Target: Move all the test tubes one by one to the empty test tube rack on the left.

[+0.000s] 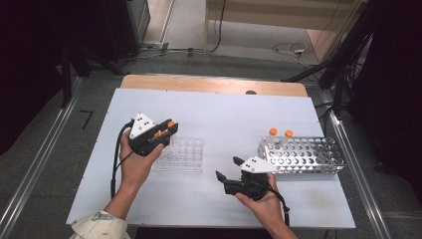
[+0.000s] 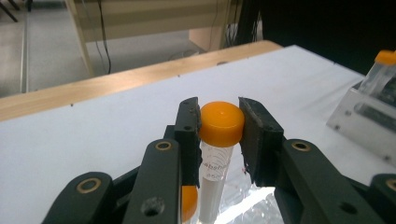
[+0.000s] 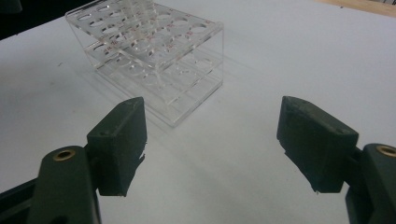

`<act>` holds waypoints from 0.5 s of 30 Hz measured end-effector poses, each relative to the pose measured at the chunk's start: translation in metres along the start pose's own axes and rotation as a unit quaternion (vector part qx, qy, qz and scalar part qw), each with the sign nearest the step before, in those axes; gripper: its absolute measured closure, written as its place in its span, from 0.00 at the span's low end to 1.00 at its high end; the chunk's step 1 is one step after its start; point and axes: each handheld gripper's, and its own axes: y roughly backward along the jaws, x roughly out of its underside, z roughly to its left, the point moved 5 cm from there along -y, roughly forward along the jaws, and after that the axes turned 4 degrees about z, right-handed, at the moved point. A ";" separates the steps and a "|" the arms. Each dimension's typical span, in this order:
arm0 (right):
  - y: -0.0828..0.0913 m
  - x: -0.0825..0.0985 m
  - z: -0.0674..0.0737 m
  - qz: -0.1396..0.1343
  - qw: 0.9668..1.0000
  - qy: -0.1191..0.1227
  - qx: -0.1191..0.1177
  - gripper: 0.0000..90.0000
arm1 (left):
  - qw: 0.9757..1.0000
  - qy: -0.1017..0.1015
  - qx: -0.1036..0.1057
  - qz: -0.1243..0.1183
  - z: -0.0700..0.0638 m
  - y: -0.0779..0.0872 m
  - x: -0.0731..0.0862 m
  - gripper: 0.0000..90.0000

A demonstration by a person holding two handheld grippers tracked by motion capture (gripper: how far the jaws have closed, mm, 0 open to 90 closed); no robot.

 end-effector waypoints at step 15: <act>0.000 0.001 0.000 0.002 1.000 0.000 0.000 0.26 | 1.000 -0.005 -0.001 0.026 -0.004 -0.006 0.010 0.70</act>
